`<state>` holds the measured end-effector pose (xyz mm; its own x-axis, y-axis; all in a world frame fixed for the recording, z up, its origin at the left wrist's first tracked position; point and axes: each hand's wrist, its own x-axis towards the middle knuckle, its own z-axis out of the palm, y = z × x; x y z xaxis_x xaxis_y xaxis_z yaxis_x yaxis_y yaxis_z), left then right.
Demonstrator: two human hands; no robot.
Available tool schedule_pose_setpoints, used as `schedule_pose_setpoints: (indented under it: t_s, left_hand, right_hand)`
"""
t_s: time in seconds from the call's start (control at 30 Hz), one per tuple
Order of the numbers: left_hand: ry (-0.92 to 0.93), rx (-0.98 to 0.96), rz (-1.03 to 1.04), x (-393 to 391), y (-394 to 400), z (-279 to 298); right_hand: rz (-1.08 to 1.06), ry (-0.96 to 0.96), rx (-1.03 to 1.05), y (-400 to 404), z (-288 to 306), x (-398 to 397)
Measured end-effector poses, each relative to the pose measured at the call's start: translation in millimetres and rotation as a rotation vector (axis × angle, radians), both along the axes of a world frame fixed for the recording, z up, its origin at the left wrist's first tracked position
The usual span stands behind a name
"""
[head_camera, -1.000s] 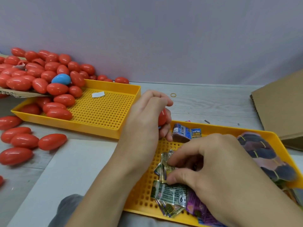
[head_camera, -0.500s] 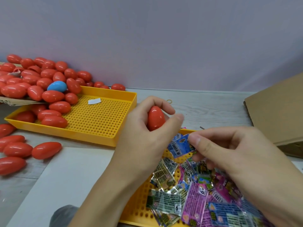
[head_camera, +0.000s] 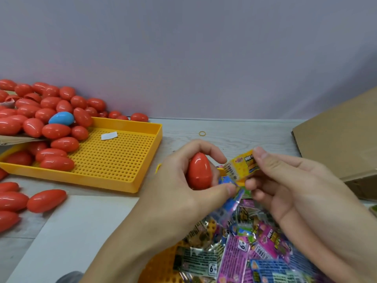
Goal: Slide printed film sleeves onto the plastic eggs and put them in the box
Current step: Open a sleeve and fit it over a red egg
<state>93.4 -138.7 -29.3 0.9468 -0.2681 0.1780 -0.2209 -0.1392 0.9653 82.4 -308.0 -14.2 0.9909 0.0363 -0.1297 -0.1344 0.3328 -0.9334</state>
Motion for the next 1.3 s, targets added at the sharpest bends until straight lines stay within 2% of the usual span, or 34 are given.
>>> schedule_pose_setpoints:
  t_s: [0.13,0.23,0.33,0.83,1.0,1.13,1.3]
  left_hand:
    - [0.037,0.049,-0.023,-2.1,-0.3,-0.1]
    - [0.03,-0.001,0.012,-2.4,-0.9,1.8]
    - [0.021,-0.032,0.099,-1.0,-2.5,3.0]
    - [0.056,-0.197,0.005,1.5,-2.1,-1.5]
    - [0.094,-0.221,-0.052,2.8,0.1,-5.3]
    - [0.093,-0.206,-0.088,2.2,0.7,-5.4]
    - [0.126,-0.18,-0.178,-0.7,0.3,-0.2]
  right_hand:
    - [-0.253,-0.174,-0.326,-2.9,-8.9,2.0]
    - [-0.263,-0.23,-0.4,-1.4,-7.8,-0.3]
    - [-0.182,-0.269,-0.468,1.1,-4.7,-3.1]
    - [0.048,-0.255,-0.274,5.4,-8.3,-1.7]
    - [0.183,-0.122,-0.113,6.7,-6.1,-2.3]
    - [0.201,0.003,0.04,7.6,-3.6,-2.4]
    - [0.261,0.036,0.093,4.1,-0.6,-4.1]
